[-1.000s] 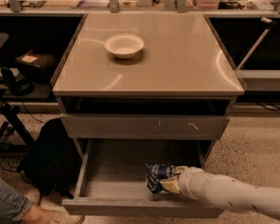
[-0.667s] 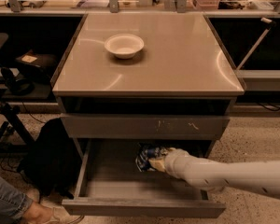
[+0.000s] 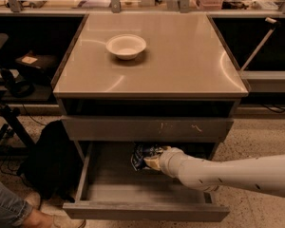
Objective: Place blue chip bag into middle drawer
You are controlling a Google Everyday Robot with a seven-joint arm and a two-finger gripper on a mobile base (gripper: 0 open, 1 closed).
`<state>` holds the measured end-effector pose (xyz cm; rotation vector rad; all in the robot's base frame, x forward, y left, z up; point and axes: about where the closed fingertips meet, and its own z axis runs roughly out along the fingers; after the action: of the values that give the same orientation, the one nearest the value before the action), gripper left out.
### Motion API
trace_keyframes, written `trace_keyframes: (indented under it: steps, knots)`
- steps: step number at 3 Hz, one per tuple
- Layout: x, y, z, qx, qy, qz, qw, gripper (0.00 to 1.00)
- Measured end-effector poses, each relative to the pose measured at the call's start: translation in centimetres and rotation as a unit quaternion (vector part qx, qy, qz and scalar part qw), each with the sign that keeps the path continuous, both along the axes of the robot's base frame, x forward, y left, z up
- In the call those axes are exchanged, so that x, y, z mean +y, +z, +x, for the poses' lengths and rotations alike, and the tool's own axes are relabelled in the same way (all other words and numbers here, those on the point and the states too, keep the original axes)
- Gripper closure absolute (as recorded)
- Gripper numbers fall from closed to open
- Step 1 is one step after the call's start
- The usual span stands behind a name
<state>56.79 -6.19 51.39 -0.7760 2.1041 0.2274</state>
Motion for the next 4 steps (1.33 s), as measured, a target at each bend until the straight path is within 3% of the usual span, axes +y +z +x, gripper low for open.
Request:
trace_keyframes:
  steps: [1, 2, 3, 4]
  knots:
    - [-1.5, 0.3, -0.3, -0.001, -0.006, 0.019, 0.9998, 1.0]
    - [-0.5, 0.5, 0.4, 0.006, 0.013, 0.09, 0.9959, 1.0]
    - [-0.5, 0.7, 1.3, 0.002, 0.019, 0.124, 0.9921, 1.0]
    - [-0.5, 0.7, 1.3, 0.002, 0.019, 0.124, 0.9921, 1.0]
